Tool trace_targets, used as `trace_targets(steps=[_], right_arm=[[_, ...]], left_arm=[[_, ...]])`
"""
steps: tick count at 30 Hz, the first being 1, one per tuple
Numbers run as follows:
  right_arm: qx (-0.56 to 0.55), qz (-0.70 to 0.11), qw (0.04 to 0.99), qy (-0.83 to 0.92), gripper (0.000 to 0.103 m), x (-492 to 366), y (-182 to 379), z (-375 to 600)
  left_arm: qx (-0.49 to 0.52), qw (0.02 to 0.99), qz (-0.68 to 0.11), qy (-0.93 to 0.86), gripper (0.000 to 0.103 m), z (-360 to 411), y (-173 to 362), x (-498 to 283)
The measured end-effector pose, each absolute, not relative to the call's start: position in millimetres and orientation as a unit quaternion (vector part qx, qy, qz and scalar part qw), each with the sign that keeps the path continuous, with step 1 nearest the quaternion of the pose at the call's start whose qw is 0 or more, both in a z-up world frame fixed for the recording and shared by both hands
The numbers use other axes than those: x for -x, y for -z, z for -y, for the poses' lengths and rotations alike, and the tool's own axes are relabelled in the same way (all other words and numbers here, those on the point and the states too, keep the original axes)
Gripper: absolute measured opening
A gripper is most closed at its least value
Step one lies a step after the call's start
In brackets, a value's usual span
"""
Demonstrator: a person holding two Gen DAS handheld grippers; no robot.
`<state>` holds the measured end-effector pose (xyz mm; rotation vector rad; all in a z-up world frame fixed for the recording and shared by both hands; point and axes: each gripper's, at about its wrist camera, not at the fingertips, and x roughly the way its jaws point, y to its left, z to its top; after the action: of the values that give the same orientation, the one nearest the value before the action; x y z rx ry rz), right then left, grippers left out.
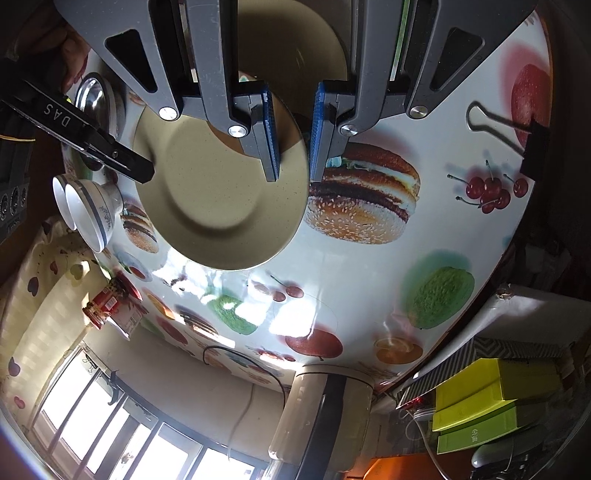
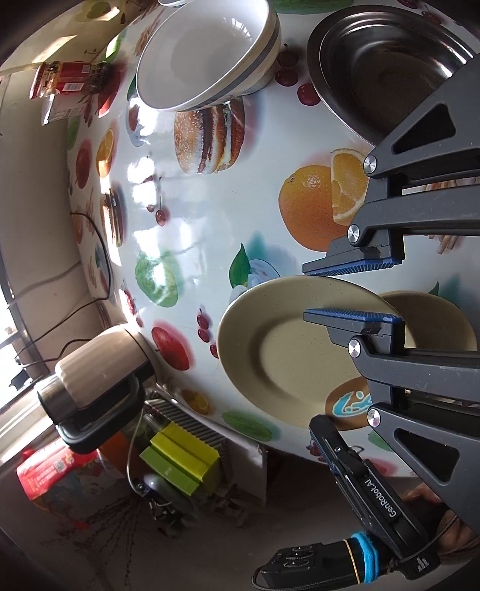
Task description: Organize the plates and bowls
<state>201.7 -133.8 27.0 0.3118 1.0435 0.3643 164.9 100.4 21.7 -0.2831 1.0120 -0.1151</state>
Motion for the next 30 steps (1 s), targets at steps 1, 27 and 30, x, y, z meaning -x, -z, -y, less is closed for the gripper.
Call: trace_targets(steps=[1, 27, 30], right_arm=[[-0.146, -0.495, 0.839, -0.173, 0.018, -199.7, -25.9, 132.7], [-0.134, -0.502, 0.835, -0.184, 0.018, -164.4, -17.0, 123.4], [-0.132, -0.502, 0.835, -0.184, 0.018, -160.6, -16.3, 122.7]], left_arm=[[0.137, 0.862, -0.484, 0.054, 0.017, -101.2, -20.9, -163.2], [0.144, 0.861, -0.486, 0.047, 0.017, -108.7, -13.6, -130.0], [0.143, 0.861, -0.485, 0.046, 0.017, -109.3, -13.8, -127.3]])
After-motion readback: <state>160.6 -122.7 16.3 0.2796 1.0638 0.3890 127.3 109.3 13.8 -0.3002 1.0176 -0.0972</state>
